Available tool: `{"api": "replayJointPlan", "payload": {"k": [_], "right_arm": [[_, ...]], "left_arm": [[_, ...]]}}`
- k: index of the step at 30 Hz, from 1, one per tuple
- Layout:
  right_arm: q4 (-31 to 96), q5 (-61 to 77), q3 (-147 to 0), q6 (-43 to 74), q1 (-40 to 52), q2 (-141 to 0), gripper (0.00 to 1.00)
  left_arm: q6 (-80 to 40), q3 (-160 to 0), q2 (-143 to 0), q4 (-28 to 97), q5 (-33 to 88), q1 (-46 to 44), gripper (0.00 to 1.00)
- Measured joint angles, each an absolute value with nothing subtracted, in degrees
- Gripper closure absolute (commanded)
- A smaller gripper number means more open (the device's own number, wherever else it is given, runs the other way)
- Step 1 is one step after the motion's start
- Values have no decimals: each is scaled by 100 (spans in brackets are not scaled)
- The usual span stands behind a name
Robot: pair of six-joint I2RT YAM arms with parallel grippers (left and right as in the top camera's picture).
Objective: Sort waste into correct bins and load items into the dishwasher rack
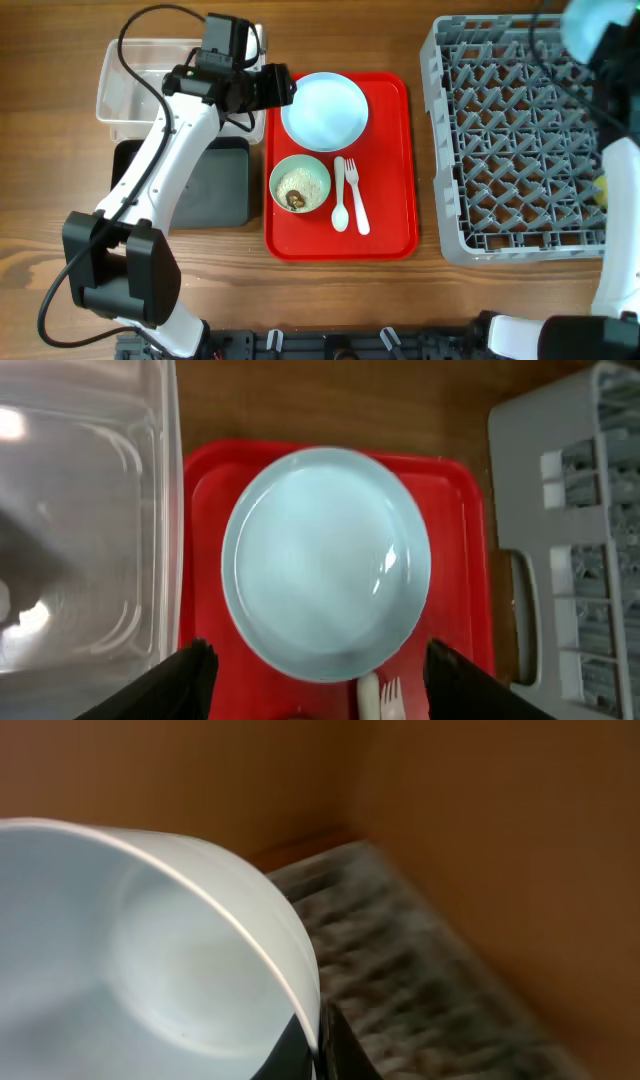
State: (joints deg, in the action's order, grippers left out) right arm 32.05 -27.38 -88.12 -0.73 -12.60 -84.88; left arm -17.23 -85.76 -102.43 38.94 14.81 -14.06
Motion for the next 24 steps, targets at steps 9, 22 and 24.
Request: {"api": "replayJointPlan", "payload": {"k": [9,22,24], "right_arm": [[71,-5741,-8807,-2630,-2377,-10197,96],[-283,-6180,-8388,-3907,-2650,-11708,96],[-283,-6178,-8388,-3846,-2613,-11708,96]], "left_arm": [[-1721,-8556,-10239,3122,1479,-1406,30],[-1723,-8556,-10239,3118,1479,-1406,28],[-1723,-8556,-10239,3118,1479,-1406,29]]}}
